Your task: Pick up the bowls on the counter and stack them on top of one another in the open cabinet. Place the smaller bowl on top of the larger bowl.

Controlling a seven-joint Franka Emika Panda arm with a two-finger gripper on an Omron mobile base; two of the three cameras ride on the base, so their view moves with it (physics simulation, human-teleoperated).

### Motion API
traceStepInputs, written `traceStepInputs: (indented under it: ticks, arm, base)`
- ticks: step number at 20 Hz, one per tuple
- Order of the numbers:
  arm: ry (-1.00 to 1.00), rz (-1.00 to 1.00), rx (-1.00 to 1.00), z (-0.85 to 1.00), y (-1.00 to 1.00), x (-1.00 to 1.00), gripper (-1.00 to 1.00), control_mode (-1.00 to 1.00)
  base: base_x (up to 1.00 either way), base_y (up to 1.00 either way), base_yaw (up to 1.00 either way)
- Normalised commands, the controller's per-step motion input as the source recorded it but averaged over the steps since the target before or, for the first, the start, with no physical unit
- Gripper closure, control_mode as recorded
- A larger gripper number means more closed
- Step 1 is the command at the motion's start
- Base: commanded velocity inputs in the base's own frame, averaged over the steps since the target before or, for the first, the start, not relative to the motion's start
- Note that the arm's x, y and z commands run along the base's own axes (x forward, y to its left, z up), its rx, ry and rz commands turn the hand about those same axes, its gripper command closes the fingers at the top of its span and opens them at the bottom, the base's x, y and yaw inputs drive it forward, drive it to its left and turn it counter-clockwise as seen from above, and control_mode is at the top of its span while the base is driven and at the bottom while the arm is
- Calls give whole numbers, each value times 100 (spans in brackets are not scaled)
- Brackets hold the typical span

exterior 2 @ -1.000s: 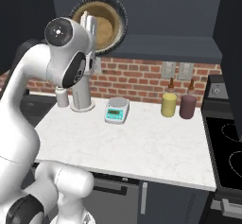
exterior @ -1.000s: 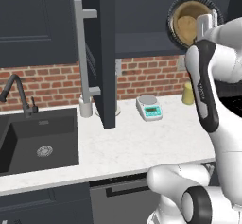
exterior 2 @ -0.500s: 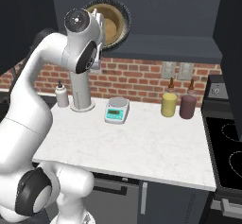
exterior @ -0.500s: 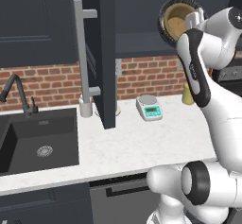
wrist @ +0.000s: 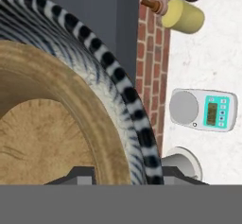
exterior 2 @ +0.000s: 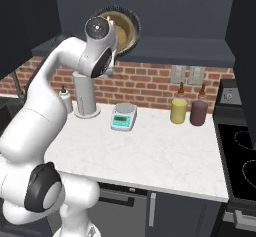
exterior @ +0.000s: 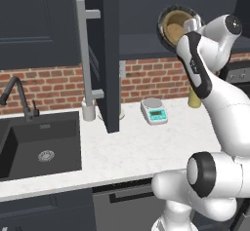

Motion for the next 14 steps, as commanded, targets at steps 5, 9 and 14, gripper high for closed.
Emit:
traceStepInputs:
  ticks: [5, 9, 14]
  arm:
    - [0, 2, 0, -14, 0, 47, 100, -100]
    - [0, 0, 0, 0, -8, 34, 100, -100]
    - [0, 0, 0, 0, -8, 21, 100, -100]
  base:
    - [0, 0, 0]
    - [0, 0, 0]
    - [0, 0, 0]
